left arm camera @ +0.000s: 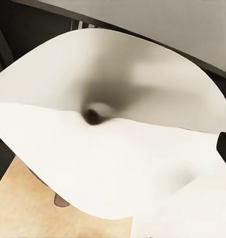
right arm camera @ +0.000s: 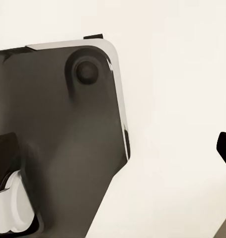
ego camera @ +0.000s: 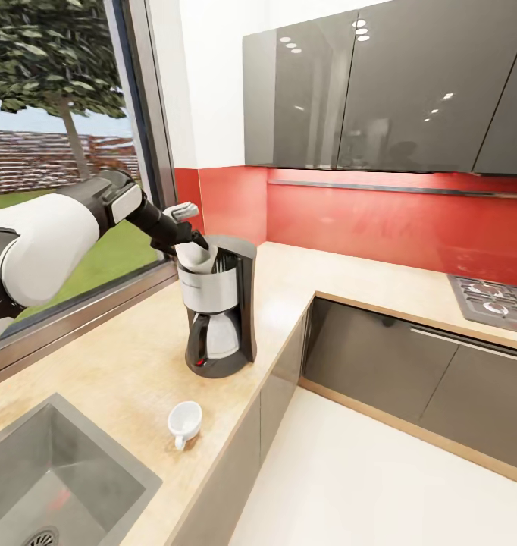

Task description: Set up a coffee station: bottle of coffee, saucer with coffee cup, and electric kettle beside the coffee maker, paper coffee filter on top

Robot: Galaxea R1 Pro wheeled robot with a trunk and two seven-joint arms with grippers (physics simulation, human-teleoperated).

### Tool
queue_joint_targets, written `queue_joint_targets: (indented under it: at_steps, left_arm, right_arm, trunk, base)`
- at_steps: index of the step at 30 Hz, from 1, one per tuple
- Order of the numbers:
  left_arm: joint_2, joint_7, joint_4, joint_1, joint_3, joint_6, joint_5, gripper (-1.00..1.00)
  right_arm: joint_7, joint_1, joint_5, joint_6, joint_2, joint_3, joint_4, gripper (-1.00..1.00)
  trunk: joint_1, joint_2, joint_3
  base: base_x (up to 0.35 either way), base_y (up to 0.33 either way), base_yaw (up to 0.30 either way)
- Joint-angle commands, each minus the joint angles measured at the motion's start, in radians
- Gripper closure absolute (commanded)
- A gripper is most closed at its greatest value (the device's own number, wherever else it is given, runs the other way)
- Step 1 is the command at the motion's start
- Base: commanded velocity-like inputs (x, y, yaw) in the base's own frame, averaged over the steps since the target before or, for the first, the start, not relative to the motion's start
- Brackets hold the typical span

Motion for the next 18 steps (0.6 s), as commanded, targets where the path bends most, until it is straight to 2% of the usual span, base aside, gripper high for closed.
queue_joint_targets:
  at_steps: [1,9,14,18]
  left_arm:
    - [0.000,-0.010,0.002,-0.002,-0.007,-0.001,-0.005,-1.00]
    - [0.001,-0.010,-0.010,-0.010,-0.005,-0.003,-0.009,-1.00]
    - [0.001,-0.010,-0.086,-0.009,-0.005,-0.003,-0.009,-1.00]
    - [0.000,-0.010,-0.107,-0.008,-0.003,-0.003,-0.009,-1.00]
  right_arm:
    - [0.000,-0.001,-0.009,-0.004,0.000,0.003,0.001,-1.00]
    - [-0.001,-0.001,-0.009,-0.004,0.000,0.003,0.001,-1.00]
    - [-0.002,-0.001,-0.009,-0.004,-0.001,0.003,0.001,-1.00]
    - [-0.002,-0.001,-0.009,-0.004,-0.002,0.003,0.001,-1.00]
  trunk:
    - [0.001,-0.002,-0.002]
    - [0.001,-0.002,-0.002]
    - [0.001,-0.002,-0.002]
    - [0.001,-0.002,-0.002]
  base:
    - [0.000,0.000,0.000]
    - [0.000,0.000,0.000]
    - [0.000,0.000,0.000]
    - [0.000,0.000,0.000]
